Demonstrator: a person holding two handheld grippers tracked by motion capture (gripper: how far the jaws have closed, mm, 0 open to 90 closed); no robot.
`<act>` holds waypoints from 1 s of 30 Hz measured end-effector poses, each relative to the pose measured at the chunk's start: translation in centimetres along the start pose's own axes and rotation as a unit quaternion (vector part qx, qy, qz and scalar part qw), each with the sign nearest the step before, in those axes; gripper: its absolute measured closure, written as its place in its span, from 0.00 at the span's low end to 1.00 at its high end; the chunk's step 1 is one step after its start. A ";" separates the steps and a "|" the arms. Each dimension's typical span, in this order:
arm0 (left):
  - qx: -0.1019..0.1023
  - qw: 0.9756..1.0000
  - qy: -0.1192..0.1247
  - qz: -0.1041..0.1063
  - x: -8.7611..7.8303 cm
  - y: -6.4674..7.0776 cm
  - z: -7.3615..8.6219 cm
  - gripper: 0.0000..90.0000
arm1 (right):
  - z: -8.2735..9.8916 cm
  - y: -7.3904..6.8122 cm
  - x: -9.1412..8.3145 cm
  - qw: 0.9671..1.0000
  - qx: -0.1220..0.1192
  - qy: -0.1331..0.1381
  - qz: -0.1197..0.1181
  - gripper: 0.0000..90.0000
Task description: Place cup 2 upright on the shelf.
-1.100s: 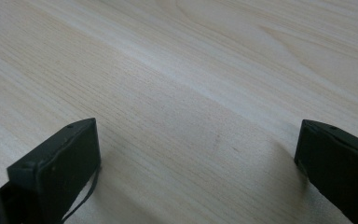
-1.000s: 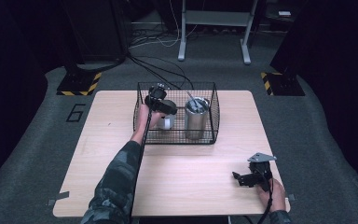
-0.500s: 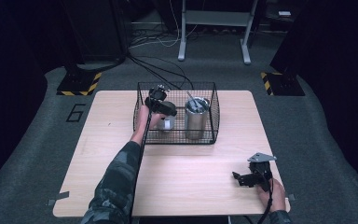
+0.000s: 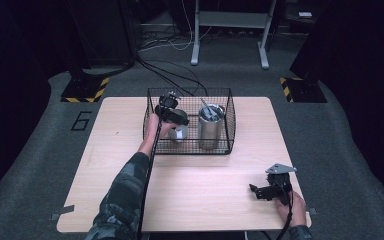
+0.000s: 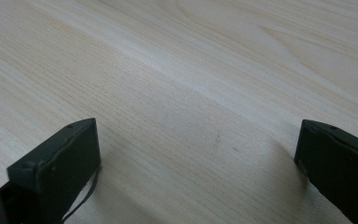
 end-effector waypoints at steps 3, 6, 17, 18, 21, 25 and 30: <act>-0.006 1.000 0.005 0.002 0.0 0.0 0.0 0.06 | 0.0 0.0 0.0 1.000 0.000 0.000 0.000 0.00; -0.007 1.000 0.005 0.002 0.0 0.0 0.0 0.06 | 0.0 0.0 0.0 1.000 0.000 0.000 0.000 0.00; -0.007 0.999 0.034 0.019 -2.3 0.0 -0.2 0.00 | 0.0 0.0 0.0 1.000 -0.001 -0.003 0.000 0.00; -0.008 0.999 0.043 0.026 -2.7 0.0 -0.1 0.00 | 0.0 0.0 0.0 1.000 -0.001 -0.002 0.000 0.00; -0.006 0.998 0.057 0.031 -3.7 0.1 0.1 0.00 | 0.0 0.0 0.0 1.000 0.000 0.000 0.000 0.00; 0.016 0.998 0.058 0.029 -5.1 0.4 0.5 0.00 | 0.0 0.0 0.0 1.000 0.000 0.000 0.000 0.00; 0.043 0.996 0.076 0.029 -7.2 1.4 1.5 0.00 | 0.0 0.0 0.0 1.000 0.000 0.000 0.000 0.00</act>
Point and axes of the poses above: each handheld gripper's, and its own axes: x roughly forward along the jaws, z roughly out of its underside, y roughly to its right, the point moved 1 cm from there along x, roughly forward along the jaws, and after that the axes turned 6 degrees about -y, right-handed, at the moved point
